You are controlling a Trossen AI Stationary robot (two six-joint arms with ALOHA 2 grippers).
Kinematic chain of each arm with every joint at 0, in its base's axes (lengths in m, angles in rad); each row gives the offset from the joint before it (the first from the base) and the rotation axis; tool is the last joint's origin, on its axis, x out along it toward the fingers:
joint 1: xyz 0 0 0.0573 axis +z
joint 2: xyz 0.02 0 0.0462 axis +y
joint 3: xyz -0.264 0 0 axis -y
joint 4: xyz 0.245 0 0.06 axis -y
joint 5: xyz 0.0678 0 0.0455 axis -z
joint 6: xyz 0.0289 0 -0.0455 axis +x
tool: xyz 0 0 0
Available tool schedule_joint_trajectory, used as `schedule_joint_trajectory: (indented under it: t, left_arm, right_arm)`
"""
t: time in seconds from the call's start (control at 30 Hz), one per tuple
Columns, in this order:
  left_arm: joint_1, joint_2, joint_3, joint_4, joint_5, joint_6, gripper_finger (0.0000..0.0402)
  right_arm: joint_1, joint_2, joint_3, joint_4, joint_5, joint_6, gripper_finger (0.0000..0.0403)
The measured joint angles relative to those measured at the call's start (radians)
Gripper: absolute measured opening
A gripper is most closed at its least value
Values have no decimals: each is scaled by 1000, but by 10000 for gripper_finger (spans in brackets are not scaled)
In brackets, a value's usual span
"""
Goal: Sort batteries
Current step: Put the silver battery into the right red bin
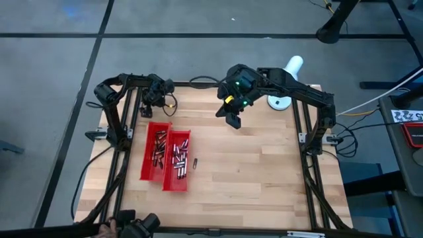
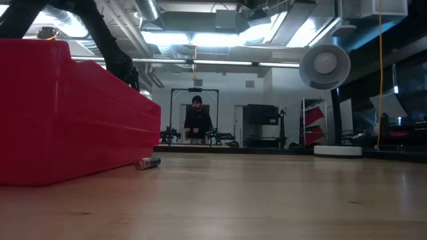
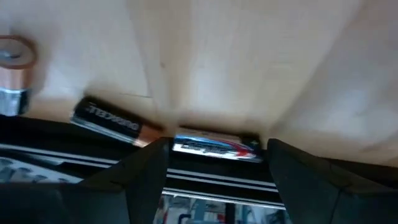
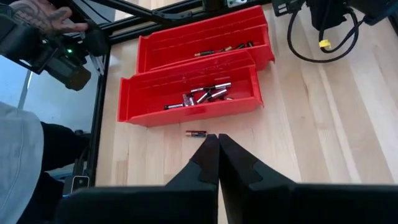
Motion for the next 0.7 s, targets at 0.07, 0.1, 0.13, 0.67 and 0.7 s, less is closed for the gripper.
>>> schedule_joint_trajectory:
  t: [0.07,0.1,0.13,0.67,0.7]
  left_arm:
    - [-4,16,-6,9,-34,2,262]
    - [-7,29,-10,9,-52,1,262]
    - [-11,44,-11,9,-64,-2,262]
    - [-33,124,-10,-15,-91,-5,262]
    - [-33,124,-10,-15,-91,-5,262]
  right_arm:
    - [0,0,0,0,0,0,3]
    - [0,0,0,0,0,0,3]
    - [0,0,0,0,0,0,3]
    - [15,0,0,-25,10,13,3]
    - [15,0,0,-25,10,15,3]
